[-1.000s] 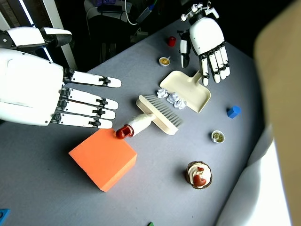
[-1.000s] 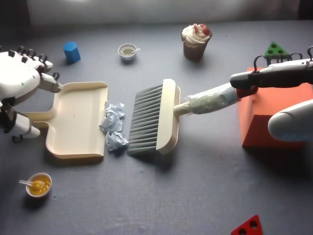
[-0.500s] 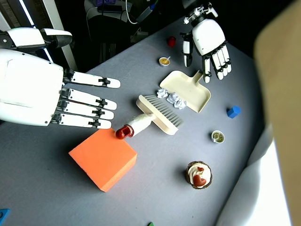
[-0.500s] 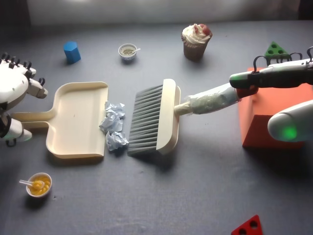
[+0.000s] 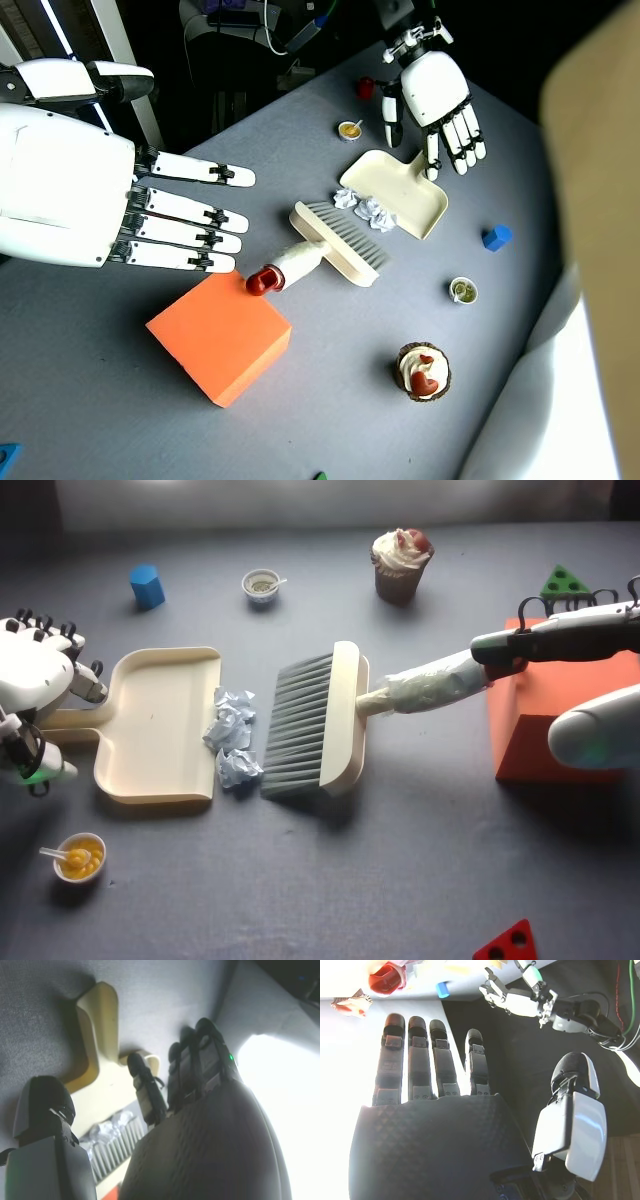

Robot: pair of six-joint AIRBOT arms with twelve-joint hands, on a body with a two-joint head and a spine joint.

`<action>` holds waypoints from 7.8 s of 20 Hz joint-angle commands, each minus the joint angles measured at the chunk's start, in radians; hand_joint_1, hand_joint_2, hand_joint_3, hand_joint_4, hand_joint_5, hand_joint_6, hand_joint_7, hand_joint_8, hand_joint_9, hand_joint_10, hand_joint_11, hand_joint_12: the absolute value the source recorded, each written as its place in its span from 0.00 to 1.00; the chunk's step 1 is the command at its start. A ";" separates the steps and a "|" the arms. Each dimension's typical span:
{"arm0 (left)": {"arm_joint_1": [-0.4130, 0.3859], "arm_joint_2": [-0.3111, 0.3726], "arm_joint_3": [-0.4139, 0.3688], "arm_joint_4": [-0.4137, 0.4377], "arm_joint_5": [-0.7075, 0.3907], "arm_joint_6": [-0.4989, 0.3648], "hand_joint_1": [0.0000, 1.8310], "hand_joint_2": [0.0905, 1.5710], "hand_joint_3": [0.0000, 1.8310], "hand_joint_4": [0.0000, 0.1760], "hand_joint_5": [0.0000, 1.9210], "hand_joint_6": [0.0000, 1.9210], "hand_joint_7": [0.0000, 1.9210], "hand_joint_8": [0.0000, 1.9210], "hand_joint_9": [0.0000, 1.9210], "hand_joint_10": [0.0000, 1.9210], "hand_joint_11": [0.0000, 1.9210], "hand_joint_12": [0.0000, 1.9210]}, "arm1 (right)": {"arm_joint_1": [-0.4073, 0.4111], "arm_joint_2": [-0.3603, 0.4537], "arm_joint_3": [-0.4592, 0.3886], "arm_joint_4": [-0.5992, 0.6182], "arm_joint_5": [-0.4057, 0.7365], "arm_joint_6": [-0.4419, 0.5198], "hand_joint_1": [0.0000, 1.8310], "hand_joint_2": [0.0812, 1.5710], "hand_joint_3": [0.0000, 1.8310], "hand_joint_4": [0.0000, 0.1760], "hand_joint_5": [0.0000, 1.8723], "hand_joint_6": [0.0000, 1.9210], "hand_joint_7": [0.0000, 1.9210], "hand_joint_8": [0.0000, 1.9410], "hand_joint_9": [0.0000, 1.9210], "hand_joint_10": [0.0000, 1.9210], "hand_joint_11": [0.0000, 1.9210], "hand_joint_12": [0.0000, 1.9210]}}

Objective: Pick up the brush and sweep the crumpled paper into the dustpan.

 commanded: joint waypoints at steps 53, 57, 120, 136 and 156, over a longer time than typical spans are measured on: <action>-0.062 -0.139 0.125 0.078 -0.119 0.044 0.60 0.67 0.00 0.09 0.56 0.43 0.18 0.00 0.13 0.00 0.09 0.06 | -0.125 -0.302 -0.302 -0.545 -1.448 -0.371 0.48 0.65 0.00 0.00 0.06 0.00 0.07 0.00 0.09 0.00 0.12 0.03; -0.103 -0.149 0.153 0.103 -0.091 0.060 0.60 0.67 0.00 0.16 0.55 0.44 0.18 0.00 0.12 0.00 0.09 0.06 | -0.148 -0.375 -0.302 -0.489 -1.549 -0.432 0.59 0.58 0.00 0.00 0.10 0.00 0.12 0.00 0.13 0.00 0.16 0.04; -0.123 -0.074 0.095 0.101 -0.058 0.075 0.61 0.66 0.00 0.00 0.57 0.42 0.18 0.00 0.12 0.00 0.05 0.23 | -0.311 -1.089 0.367 -0.337 -1.745 -0.312 0.67 0.56 0.00 0.00 0.13 0.00 0.13 0.00 0.14 0.00 0.16 0.02; -0.133 -0.076 0.094 0.106 -0.056 0.077 0.62 0.66 0.00 0.00 0.57 0.41 0.17 0.00 0.11 0.00 0.01 0.13 | -0.309 -1.099 0.404 -0.371 -1.743 -0.307 0.74 0.60 0.02 0.00 0.48 0.01 0.60 0.27 0.58 0.20 0.34 0.62; -0.137 -0.076 0.095 0.105 -0.060 0.081 0.60 0.67 0.00 0.00 0.55 0.45 0.17 0.00 0.12 0.00 0.02 0.17 | -0.213 -0.942 0.301 -0.606 -1.622 -0.388 0.77 0.71 0.00 0.00 0.62 1.00 0.63 1.00 0.68 1.00 0.69 1.00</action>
